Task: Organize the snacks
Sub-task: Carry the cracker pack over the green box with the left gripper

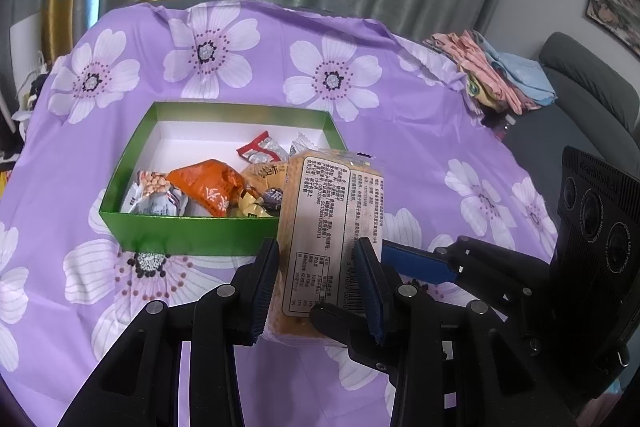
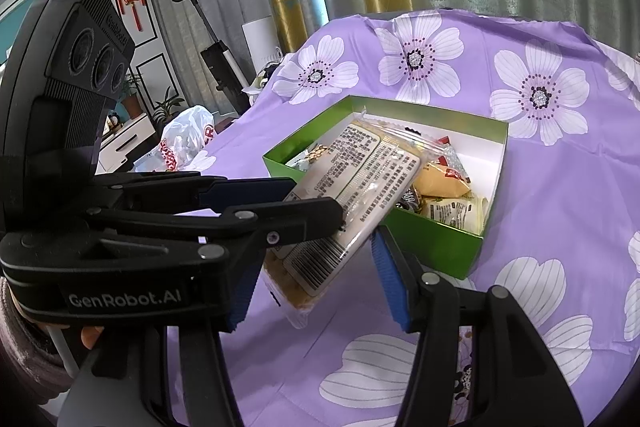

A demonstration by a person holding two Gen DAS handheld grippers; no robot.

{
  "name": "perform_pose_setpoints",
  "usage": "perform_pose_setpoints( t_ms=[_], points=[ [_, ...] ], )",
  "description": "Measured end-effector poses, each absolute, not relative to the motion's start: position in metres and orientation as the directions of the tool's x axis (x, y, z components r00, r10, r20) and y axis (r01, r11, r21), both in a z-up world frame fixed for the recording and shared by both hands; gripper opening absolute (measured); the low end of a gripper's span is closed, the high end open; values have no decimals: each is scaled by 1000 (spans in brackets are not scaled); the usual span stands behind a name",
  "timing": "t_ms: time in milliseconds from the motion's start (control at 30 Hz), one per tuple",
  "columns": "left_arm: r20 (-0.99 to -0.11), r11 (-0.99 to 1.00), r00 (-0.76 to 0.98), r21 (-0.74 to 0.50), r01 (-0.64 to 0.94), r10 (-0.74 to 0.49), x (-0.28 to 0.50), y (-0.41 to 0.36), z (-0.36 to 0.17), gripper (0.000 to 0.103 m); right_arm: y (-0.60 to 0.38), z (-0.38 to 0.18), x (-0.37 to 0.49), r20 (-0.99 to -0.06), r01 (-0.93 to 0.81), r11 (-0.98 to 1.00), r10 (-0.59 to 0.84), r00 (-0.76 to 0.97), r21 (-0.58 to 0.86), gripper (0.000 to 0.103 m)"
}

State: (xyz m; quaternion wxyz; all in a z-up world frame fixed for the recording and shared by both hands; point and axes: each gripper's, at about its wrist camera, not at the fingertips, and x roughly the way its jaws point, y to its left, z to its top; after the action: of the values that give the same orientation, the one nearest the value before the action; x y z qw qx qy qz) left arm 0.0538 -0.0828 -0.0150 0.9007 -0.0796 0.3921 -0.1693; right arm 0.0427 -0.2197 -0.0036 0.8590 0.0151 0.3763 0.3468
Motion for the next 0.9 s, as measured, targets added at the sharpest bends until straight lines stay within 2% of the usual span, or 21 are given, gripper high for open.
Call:
perform_pose_setpoints(
  t_ms=[900],
  points=[
    [-678,930,637,-274,244,-366,55,-84,-15,39,-222,-2,56,-631,-580,761,608,482,290,55]
  ],
)
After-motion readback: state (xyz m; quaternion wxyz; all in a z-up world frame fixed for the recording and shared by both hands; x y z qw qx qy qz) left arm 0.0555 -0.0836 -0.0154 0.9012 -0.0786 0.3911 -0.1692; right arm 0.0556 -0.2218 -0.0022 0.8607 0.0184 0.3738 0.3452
